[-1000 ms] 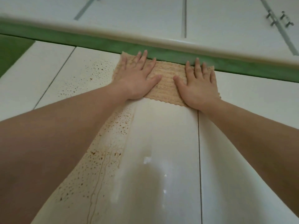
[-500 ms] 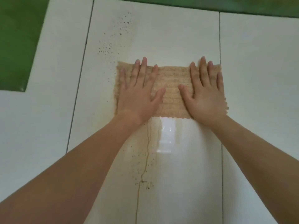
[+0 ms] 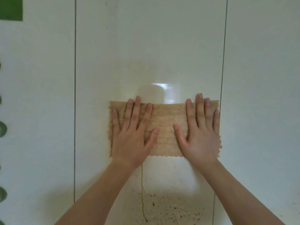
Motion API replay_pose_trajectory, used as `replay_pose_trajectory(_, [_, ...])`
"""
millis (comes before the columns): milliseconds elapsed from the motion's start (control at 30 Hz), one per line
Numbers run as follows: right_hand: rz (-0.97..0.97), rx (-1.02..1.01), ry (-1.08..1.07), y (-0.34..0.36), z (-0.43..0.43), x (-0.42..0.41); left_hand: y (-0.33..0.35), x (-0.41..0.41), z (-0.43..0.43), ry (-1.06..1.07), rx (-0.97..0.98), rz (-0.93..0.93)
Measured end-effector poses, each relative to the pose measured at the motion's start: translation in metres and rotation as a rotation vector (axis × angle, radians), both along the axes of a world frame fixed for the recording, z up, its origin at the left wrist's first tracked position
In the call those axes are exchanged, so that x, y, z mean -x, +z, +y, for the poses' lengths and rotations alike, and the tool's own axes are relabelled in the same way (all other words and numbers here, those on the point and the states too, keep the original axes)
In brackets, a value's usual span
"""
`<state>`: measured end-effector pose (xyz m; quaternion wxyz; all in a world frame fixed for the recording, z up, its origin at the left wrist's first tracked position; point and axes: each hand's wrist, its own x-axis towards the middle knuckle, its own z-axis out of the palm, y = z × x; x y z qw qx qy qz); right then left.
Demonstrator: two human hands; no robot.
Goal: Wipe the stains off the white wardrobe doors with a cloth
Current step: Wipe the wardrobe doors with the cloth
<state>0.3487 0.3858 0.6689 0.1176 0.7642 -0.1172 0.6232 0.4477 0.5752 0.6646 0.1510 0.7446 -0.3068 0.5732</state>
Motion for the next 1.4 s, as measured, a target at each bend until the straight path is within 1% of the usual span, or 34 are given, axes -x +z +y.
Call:
replay_pose_trajectory(167, [0.024, -0.016, 0.002, -0.112, 0.007, 0.001, -0.112, 0.001, 0.01, 0.002, -0.043, 0.026])
replay_pose_trajectory(233, [0.047, -0.02, 0.012, -0.138, 0.011, -0.001, -0.144, -0.002, 0.017, 0.0, -0.061, 0.034])
replay_pose_trajectory(333, [0.093, -0.019, 0.026, -0.139, 0.017, -0.002, -0.154, -0.005, 0.024, -0.024, -0.079, 0.05])
replay_pose_trajectory(433, [0.127, 0.047, 0.053, -0.114, 0.018, -0.003, -0.139, -0.008, 0.03, -0.024, -0.058, 0.043])
replay_pose_trajectory(533, [0.11, 0.079, 0.066, -0.06, 0.027, -0.012, -0.088, -0.016, 0.041, -0.026, -0.016, 0.023])
replay_pose_trajectory(667, [0.074, 0.069, 0.074, 0.034, 0.047, -0.026, 0.01, -0.03, 0.061, 0.0, 0.022, 0.015])
replay_pose_trajectory(867, [0.021, 0.086, 0.055, 0.159, 0.075, -0.05, 0.138, -0.052, 0.09, 0.029, 0.045, -0.018])
replay_pose_trajectory(1000, [-0.022, 0.079, 0.042, 0.232, 0.078, -0.058, 0.218, -0.059, 0.095, 0.031, 0.046, -0.054])
replay_pose_trajectory(1167, [-0.044, 0.067, 0.073, 0.322, 0.077, -0.06, 0.317, -0.061, 0.094, 0.015, 0.061, -0.051])
replay_pose_trajectory(1300, [-0.05, 0.088, 0.087, 0.402, 0.074, -0.059, 0.393, -0.06, 0.091, 0.021, 0.064, -0.06])
replay_pose_trajectory(1400, [-0.03, 0.105, 0.056, 0.462, 0.076, -0.059, 0.453, -0.063, 0.091, 0.045, 0.077, -0.082])
